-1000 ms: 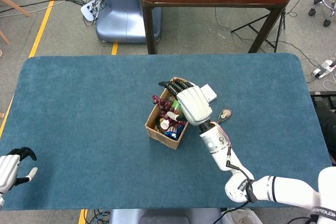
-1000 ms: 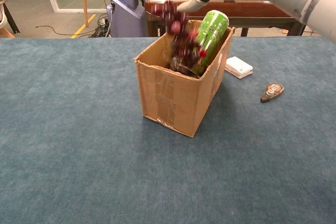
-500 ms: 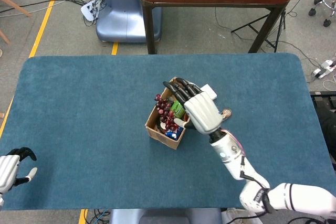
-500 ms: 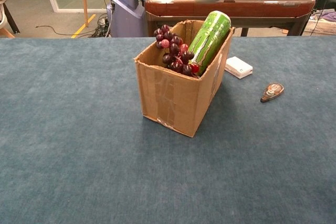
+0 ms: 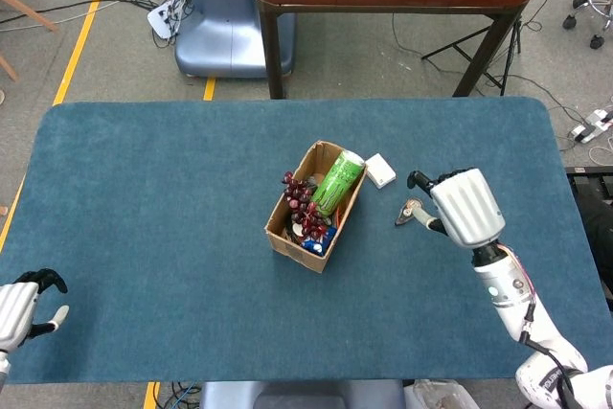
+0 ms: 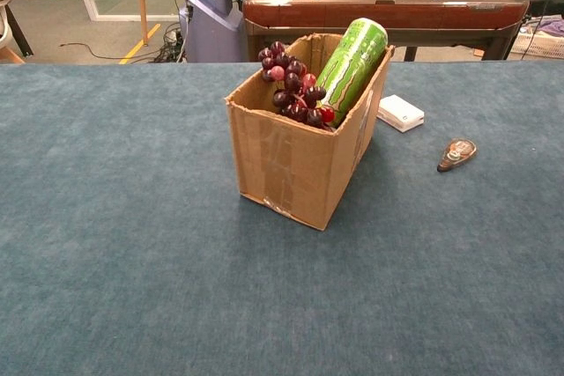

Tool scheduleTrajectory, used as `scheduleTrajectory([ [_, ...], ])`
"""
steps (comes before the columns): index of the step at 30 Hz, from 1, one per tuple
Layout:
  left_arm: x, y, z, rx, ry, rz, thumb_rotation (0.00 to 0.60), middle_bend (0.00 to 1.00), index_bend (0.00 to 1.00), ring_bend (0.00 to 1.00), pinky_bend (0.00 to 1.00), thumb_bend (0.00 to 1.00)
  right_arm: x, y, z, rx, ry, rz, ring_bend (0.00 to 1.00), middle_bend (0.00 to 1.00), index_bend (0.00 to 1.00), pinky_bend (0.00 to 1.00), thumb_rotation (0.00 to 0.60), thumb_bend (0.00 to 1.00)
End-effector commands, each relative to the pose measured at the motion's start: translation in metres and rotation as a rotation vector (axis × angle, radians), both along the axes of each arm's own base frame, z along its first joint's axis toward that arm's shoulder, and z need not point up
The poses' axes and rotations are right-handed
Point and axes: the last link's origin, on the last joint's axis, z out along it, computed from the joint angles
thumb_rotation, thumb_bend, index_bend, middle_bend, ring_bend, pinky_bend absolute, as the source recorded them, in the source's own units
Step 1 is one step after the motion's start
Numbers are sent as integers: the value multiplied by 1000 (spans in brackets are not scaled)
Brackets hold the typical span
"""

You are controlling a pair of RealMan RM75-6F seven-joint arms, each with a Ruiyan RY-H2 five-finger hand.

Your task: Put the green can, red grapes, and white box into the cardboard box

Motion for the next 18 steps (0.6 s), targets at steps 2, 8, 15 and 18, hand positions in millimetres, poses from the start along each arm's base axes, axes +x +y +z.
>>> scheduleTrajectory([
  [2, 0, 0, 0, 1, -1, -1, 600, 360, 470, 315, 534, 284, -31, -18, -8, 51, 31, -108, 1000, 1000, 556, 1000, 600, 0],
  [8, 0, 0, 1, 3, -5, -1, 600, 360, 470, 314, 534, 285, -48, -40, -29, 114, 57, -184, 1000, 1000, 552, 1000, 600, 0],
  [15, 1, 0, 2, 4, -13, -3, 600, 360, 470, 315, 534, 284, -60, -61, -55, 173, 120, -253, 1000, 1000, 479, 1000, 600, 0],
  [18, 0, 0, 2, 3, -14, -2, 600, 360, 470, 314, 534, 284, -65, -68, -66, 194, 141, -291, 1000, 1000, 454, 1000, 600, 0],
])
